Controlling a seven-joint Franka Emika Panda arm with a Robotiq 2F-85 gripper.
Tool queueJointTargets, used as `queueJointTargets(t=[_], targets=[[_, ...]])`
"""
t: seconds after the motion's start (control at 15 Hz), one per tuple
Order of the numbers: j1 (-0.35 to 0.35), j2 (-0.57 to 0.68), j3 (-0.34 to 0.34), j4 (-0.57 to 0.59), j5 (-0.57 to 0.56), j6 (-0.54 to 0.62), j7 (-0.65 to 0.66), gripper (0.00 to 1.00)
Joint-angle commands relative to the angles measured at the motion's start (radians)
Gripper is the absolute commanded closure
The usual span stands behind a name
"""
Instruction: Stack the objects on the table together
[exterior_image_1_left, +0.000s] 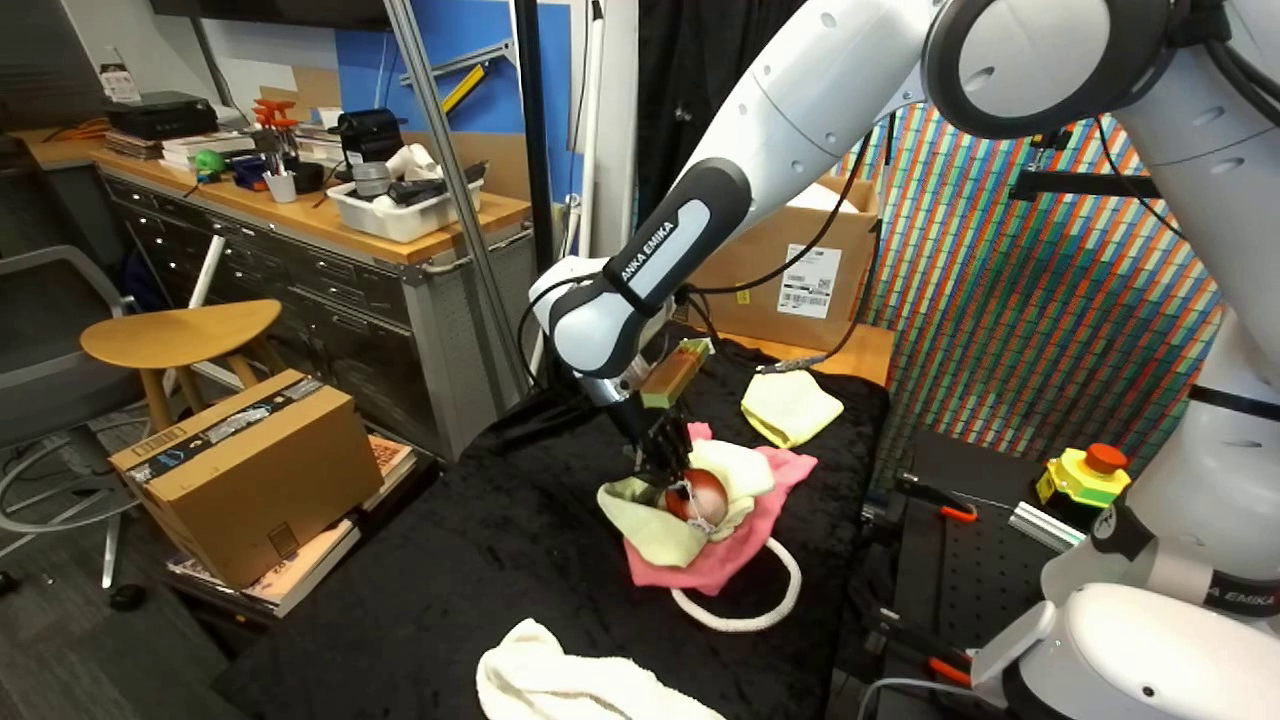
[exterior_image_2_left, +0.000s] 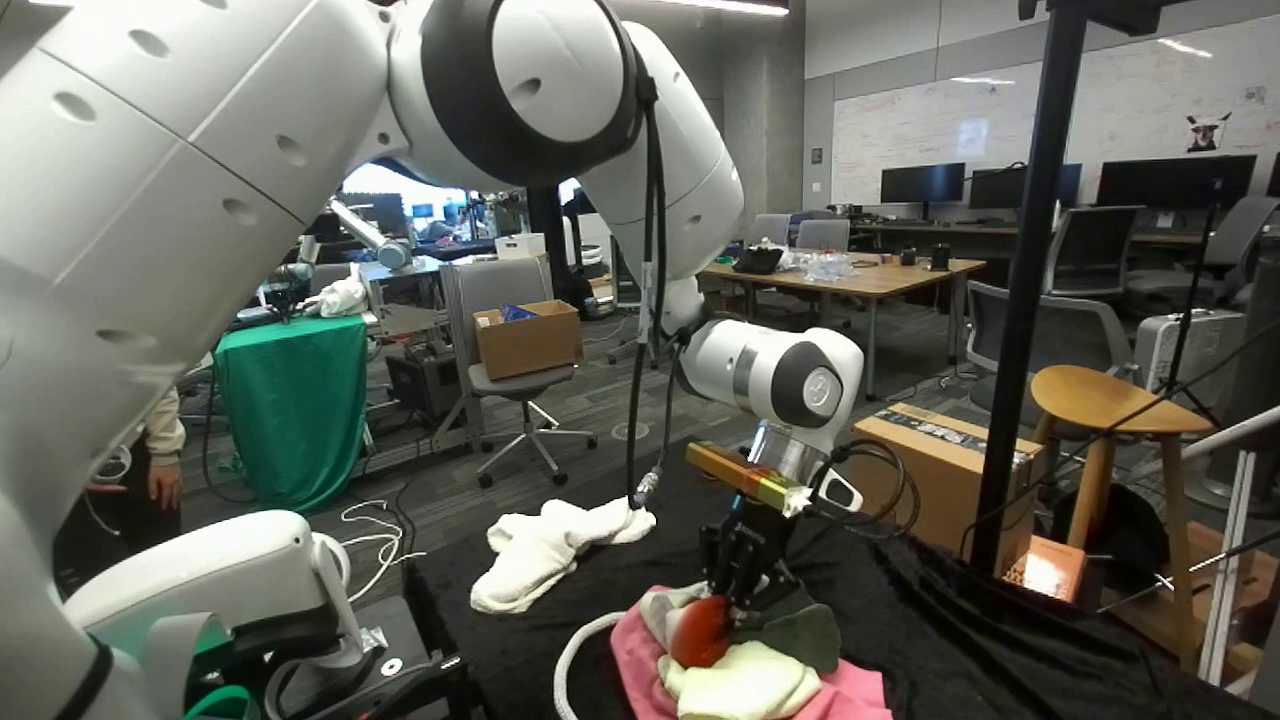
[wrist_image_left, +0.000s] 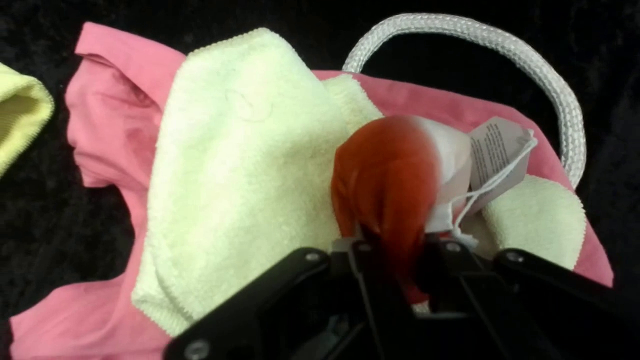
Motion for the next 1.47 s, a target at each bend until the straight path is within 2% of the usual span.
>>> queueJointTargets(t=[0.0, 0.33, 0.47, 0.8, 1.07, 1.4], targets=[[-0.009, -0.013, -0.006, 0.016, 0.007, -0.046, 0.0, 0.49], [-0.02, -0.083, 0.002, -0.024, 0.006, -0.151, -0.04, 0.11], [-0.023, -0.117, 0.006, -0.036, 0.007, -0.185, -0.061, 0.0], [-0.024, -0.206, 0.008, -0.068, 0.006, -0.2, -0.089, 0.0], [-0.039, -0.264, -0.023, -0.105, 0.014, -0.095, -0.026, 0.0], [-0.092, -0.322, -0.069, -0.178, 0.048, 0.031, 0.047, 0.0]])
